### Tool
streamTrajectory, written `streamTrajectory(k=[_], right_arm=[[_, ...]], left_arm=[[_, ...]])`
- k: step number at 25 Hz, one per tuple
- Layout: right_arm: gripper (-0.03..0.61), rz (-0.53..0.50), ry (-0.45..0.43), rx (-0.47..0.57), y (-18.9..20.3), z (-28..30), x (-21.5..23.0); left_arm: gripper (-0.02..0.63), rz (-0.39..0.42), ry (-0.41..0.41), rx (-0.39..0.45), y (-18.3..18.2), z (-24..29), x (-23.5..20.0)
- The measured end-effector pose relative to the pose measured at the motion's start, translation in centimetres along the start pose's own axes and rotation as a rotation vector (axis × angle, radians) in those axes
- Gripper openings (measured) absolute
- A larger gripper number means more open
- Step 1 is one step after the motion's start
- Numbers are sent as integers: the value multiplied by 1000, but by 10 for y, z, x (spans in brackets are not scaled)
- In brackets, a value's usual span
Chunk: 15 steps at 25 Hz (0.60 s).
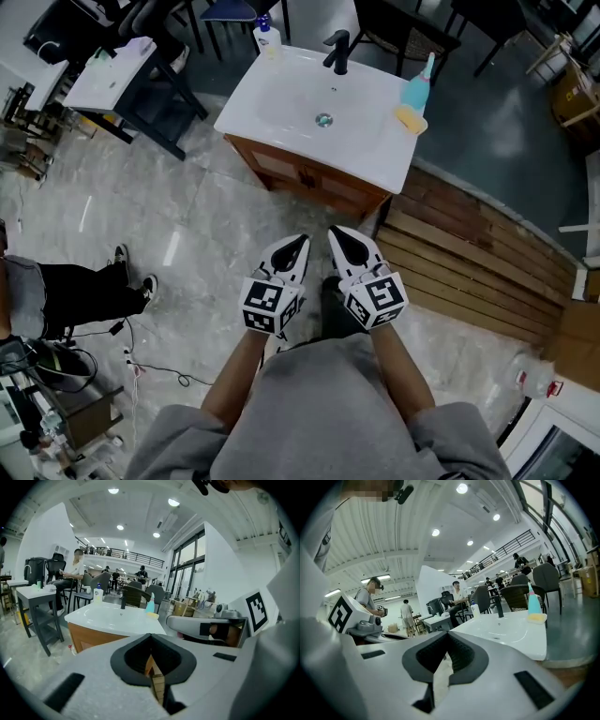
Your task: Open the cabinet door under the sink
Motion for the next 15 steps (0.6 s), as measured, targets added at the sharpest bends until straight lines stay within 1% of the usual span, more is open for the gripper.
streamTrajectory(k=[9, 15], right_arm=[[8, 79, -10, -63, 15, 50, 65], [8, 123, -33, -106, 35, 74, 91]], left_arm=[[8, -58, -45, -71, 7, 72, -41], [9, -82, -77, -115, 21, 106, -63]])
Point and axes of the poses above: the fingertips, and each gripper's own axes: z forward along the fingers, x to its right, y out of its underside, the point moved 2 cm from there along -z, backward along the fingers, and after that the axes turned 3 degrees about -y, right-handed, at the moved point
